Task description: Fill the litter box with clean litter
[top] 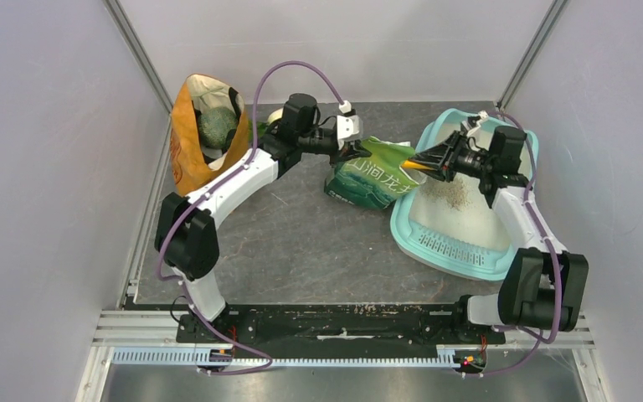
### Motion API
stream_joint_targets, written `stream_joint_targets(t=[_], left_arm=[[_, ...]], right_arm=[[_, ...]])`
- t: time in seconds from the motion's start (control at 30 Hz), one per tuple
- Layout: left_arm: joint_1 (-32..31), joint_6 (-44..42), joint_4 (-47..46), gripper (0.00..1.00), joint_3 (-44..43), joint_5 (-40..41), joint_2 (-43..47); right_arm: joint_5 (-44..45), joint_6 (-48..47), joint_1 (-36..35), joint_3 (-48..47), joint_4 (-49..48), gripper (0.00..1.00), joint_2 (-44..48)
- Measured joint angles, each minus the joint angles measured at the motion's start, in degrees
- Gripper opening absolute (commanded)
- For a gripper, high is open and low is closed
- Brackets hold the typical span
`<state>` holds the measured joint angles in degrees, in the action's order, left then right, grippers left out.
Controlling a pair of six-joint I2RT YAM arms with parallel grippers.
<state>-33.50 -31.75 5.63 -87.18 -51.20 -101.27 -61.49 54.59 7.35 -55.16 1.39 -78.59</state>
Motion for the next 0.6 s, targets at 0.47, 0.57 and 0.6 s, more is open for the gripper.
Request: stream_joint_targets(t=[0.47, 0.57, 0.6], left_arm=[[-0.63, 4.15, -0.2, 0.02, -4.42, -0.15, -4.26], [-0.61, 4.44, 0.39, 0.02, -5.11, -0.2, -4.81], [-0.61, 4.7, 0.39, 0.02, -5.38, -0.2, -5.05]], right_arm=[[-4.74, -2.54, 12.81, 4.2, 3.69, 0.0, 7.93], [-5.99, -4.0, 15.1, 5.05, 5.57, 0.0, 9.51], [-6.19, -4.39, 15.58, 5.22, 6.14, 0.0, 9.86]])
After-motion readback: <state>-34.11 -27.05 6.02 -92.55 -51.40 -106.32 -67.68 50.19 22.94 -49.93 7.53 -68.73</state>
